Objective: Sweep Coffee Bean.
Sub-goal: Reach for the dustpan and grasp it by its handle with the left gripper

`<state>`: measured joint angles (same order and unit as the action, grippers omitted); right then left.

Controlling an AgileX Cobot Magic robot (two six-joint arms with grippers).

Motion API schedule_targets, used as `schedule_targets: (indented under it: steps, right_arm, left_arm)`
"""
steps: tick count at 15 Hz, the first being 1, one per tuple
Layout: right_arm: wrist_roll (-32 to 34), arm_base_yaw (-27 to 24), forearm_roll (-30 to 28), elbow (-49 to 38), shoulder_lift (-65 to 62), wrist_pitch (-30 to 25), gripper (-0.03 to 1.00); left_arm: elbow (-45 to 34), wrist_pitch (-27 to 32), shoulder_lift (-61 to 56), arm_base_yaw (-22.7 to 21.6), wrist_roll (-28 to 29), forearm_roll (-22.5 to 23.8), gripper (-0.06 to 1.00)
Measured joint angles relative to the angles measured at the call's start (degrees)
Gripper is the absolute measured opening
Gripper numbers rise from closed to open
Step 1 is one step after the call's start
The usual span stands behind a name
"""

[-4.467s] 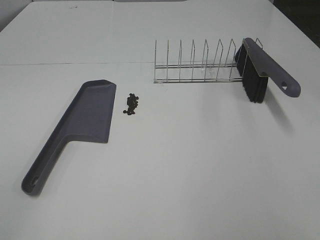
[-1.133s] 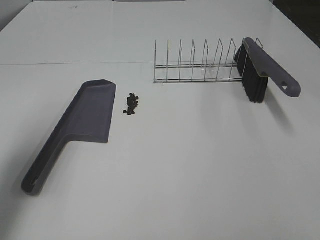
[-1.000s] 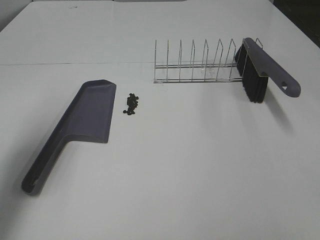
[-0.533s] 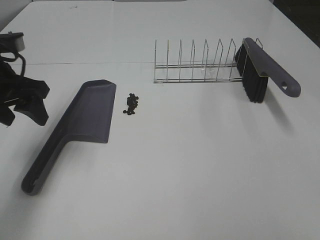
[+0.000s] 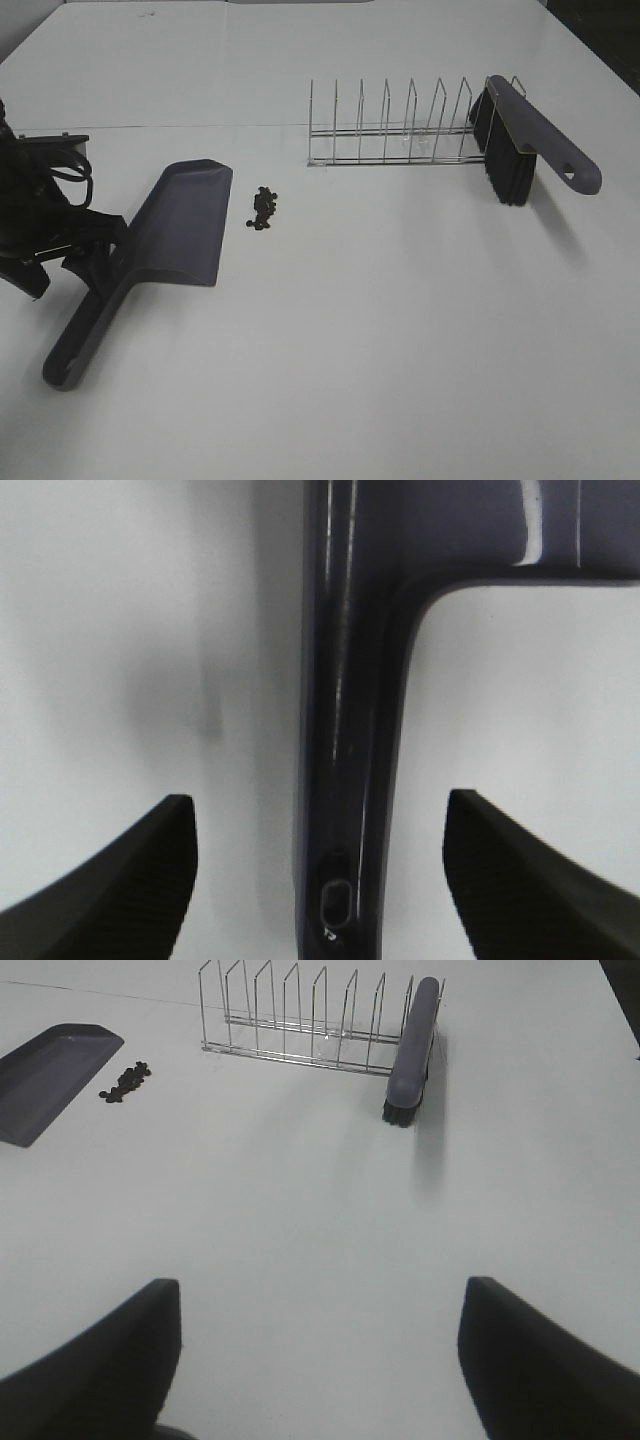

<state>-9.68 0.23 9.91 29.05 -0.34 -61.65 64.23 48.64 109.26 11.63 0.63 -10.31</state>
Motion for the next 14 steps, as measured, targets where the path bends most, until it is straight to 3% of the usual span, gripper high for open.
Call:
schedule_targets:
  steps: [4,11,13,14]
  right_arm:
    - [0.0,0.0,0.0,0.0,0.0,0.0,0.64]
    - [0.0,0.0,0.0,0.0,0.0,0.0,0.64]
    - [0.0,0.0,0.0,0.0,0.0,0.0,0.64]
    - [0.0,0.0,0.0,0.0,0.0,0.0,0.64]
  left_arm:
    - [0.0,-3.2,1.4,3.8,5.6,5.6,0.63]
    - [2.1,-7.0,8.9,4.8,6.6,6.4,0.62]
    - [2.4,-6.9,9.2,4.8,6.7,6.8,0.57]
    - [2.5,-7.0,9.2,4.8,7.0,6.8,0.49]
